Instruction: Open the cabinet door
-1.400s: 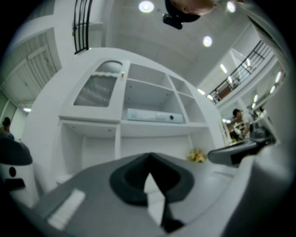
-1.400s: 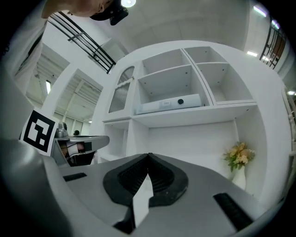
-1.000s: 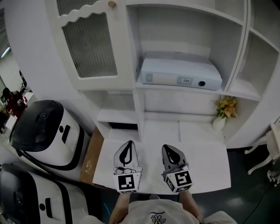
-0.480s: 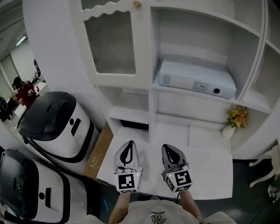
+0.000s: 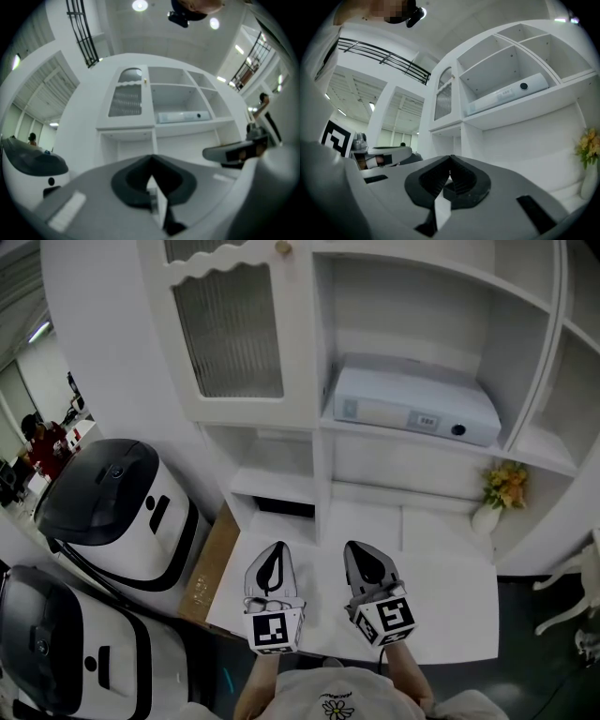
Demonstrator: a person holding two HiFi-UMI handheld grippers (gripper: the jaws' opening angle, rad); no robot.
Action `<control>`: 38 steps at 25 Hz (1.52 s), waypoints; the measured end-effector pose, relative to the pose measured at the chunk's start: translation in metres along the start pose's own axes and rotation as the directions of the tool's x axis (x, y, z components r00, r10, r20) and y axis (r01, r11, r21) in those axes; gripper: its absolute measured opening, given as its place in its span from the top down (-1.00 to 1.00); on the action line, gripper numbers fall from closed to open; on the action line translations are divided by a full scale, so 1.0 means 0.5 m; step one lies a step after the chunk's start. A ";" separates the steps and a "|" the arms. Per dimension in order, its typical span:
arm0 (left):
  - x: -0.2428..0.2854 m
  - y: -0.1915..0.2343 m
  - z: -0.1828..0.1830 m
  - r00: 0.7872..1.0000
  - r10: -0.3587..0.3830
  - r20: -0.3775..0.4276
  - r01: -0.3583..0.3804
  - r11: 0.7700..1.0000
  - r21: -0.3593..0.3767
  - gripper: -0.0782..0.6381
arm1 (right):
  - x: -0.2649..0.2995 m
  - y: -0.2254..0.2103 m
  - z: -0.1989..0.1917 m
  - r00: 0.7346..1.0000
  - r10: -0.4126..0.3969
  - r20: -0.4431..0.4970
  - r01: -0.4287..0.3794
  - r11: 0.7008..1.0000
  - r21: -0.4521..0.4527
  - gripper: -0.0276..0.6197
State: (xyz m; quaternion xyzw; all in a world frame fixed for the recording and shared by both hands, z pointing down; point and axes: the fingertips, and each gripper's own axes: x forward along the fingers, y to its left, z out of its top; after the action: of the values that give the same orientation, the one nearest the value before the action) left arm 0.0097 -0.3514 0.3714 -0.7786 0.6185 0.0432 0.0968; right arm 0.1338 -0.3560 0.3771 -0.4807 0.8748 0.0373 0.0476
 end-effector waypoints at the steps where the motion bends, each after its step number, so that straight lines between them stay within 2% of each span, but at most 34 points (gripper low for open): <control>1: 0.001 0.001 0.002 1.000 -0.001 0.002 0.001 1.000 0.001 0.76 | 0.005 -0.002 0.018 1.000 0.007 0.019 -0.007 1.000 0.004 0.91; 3: 0.004 0.005 0.008 1.000 0.000 0.006 0.000 1.000 0.003 0.76 | 0.022 0.000 0.064 0.997 0.042 0.062 -0.041 0.999 -0.009 0.91; 4: 0.004 0.009 0.010 1.000 0.002 0.006 -0.002 1.000 0.003 0.76 | 0.033 0.003 0.092 0.994 0.066 0.083 -0.065 0.998 -0.021 0.73; 5: 0.004 0.013 0.011 1.000 0.005 0.004 -0.005 1.000 0.002 0.76 | 0.045 0.005 0.123 0.990 0.087 0.107 -0.084 0.996 -0.034 0.65; 11: -0.004 0.028 0.001 1.000 0.016 -0.018 -0.016 1.000 -0.001 0.76 | 0.114 0.002 0.333 0.949 0.151 0.277 -0.118 0.984 -0.133 0.59; 14: -0.006 0.032 -0.003 1.000 0.017 -0.026 -0.017 1.000 -0.001 0.76 | 0.154 0.002 0.423 0.927 0.182 0.329 -0.138 0.978 -0.155 0.51; 16: -0.007 0.037 -0.004 0.999 0.021 -0.029 -0.021 1.000 -0.002 0.76 | 0.187 -0.001 0.466 0.922 0.189 0.338 -0.135 0.975 -0.177 0.46; 20: -0.014 0.047 -0.006 0.999 0.032 -0.035 -0.032 0.999 0.000 0.76 | 0.262 -0.013 0.511 0.938 0.183 0.294 -0.120 0.968 -0.219 0.32; 26: -0.027 0.063 -0.020 0.997 0.050 -0.054 -0.051 0.999 -0.014 0.76 | 0.352 -0.045 0.555 0.966 0.120 0.228 -0.065 0.970 -0.235 0.32; 31: -0.035 0.068 -0.031 0.996 0.057 -0.067 -0.059 0.998 -0.023 0.76 | 0.411 -0.065 0.547 0.987 0.094 0.128 -0.068 0.979 -0.190 0.32; 38: -0.044 0.072 -0.046 0.994 0.066 -0.084 -0.068 0.997 -0.023 0.76 | 0.439 -0.071 0.523 0.994 0.081 0.071 -0.067 0.980 -0.185 0.32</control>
State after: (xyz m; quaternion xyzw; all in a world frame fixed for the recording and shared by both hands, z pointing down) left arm -0.0318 -0.3430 0.3946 -0.7596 0.6473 0.0219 0.0595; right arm 0.0590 -0.5298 0.0905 -0.4484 0.8824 0.1378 0.0361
